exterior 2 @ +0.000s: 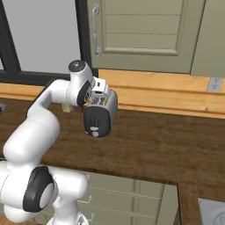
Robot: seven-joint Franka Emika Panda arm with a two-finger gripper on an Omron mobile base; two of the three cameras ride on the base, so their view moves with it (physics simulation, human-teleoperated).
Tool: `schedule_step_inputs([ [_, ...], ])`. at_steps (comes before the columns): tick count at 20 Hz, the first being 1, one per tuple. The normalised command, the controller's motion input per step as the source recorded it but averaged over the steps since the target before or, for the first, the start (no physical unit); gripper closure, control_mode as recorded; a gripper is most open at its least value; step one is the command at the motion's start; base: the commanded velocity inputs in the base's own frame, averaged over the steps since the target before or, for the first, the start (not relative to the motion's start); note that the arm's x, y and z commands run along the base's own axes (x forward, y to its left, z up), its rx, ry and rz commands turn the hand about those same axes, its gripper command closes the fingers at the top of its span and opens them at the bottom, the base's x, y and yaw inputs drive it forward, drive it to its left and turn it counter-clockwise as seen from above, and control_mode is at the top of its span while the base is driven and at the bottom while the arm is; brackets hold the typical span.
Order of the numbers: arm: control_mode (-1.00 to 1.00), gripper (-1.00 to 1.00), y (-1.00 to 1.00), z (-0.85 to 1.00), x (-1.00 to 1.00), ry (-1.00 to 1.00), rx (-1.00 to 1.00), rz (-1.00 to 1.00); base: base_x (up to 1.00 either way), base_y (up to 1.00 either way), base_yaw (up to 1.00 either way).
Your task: Start the toaster. Once the lever pops up, take the bread to the plate on the dining counter.
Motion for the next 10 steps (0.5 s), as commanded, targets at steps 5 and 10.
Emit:
schedule_step_inputs([
  [5, -1.00, -1.00, 0.00, 0.00, 0.00, 0.00, 0.00, 0.00, 0.00, 0.00, 0.00],
  [10, -1.00, -1.00, 0.00, 0.00, 0.00, 0.00, 0.00, 0.00, 0.00, 0.00, 0.00],
])
